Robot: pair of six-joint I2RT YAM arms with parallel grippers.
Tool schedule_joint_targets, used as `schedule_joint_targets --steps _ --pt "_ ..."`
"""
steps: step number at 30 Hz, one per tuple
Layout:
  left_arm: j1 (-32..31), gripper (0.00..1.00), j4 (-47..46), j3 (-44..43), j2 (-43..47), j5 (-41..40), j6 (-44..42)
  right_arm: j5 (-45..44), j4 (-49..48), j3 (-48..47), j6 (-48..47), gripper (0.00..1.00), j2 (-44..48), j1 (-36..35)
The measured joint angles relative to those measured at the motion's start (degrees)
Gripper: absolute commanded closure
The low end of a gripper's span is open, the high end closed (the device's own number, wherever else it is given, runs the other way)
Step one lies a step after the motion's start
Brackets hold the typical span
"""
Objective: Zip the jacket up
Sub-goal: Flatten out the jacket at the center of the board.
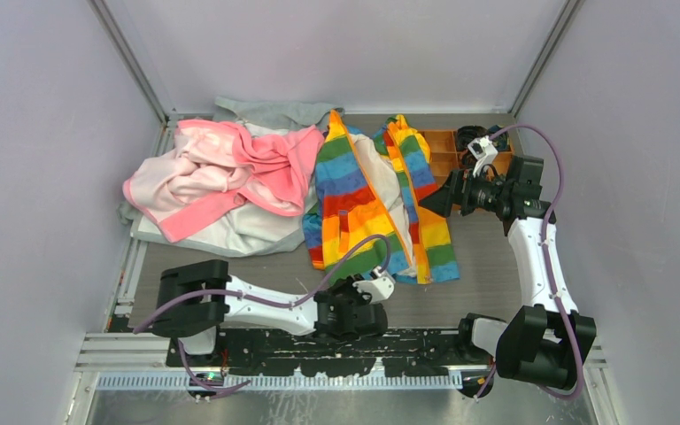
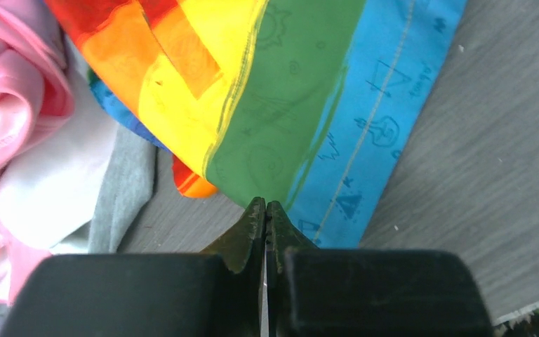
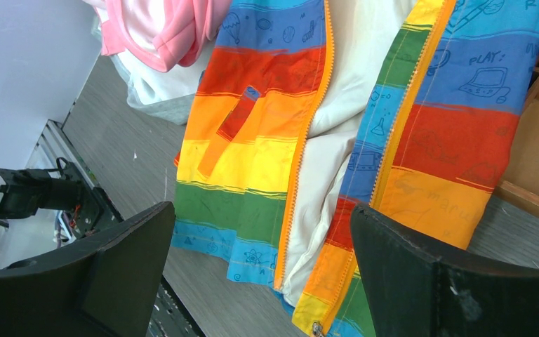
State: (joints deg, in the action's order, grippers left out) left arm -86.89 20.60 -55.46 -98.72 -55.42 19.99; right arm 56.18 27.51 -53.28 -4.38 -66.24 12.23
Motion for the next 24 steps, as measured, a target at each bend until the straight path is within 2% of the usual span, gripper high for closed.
schedule_joint_targets --steps 1,3,5,8,12,17,22,24 --pt "0.0 0.85 -0.7 0.6 0.7 1.2 -0.8 0.0 0.0 0.0 0.0 0.0 0.0 0.0" --pt "0.0 0.52 -2.1 1.2 1.5 3.4 -2.0 0.0 0.0 0.0 0.0 0.0 0.0 0.0" --pt "0.0 0.23 -4.1 1.3 1.7 6.0 -3.1 0.0 0.0 0.0 0.0 0.0 0.0 0.0" --pt "0.0 0.02 -7.9 1.2 1.5 9.0 -4.2 0.0 0.0 0.0 0.0 0.0 0.0 0.0" --pt "0.0 0.0 -11.4 -2.3 -2.3 10.2 -4.3 0.0 0.0 0.0 0.0 0.0 0.0 0.0" --pt "0.7 0.03 -10.9 -11.5 -11.5 9.7 -5.0 0.0 0.0 0.0 0.0 0.0 0.0 0.0" --pt "1.6 0.25 -8.2 -18.9 -18.0 5.3 -4.7 0.2 0.0 0.0 0.0 0.0 0.0 0.0" --pt "2.4 0.37 -7.0 -20.4 -19.6 3.2 -4.0 0.3 0.0 0.0 0.0 0.0 0.0 0.0"
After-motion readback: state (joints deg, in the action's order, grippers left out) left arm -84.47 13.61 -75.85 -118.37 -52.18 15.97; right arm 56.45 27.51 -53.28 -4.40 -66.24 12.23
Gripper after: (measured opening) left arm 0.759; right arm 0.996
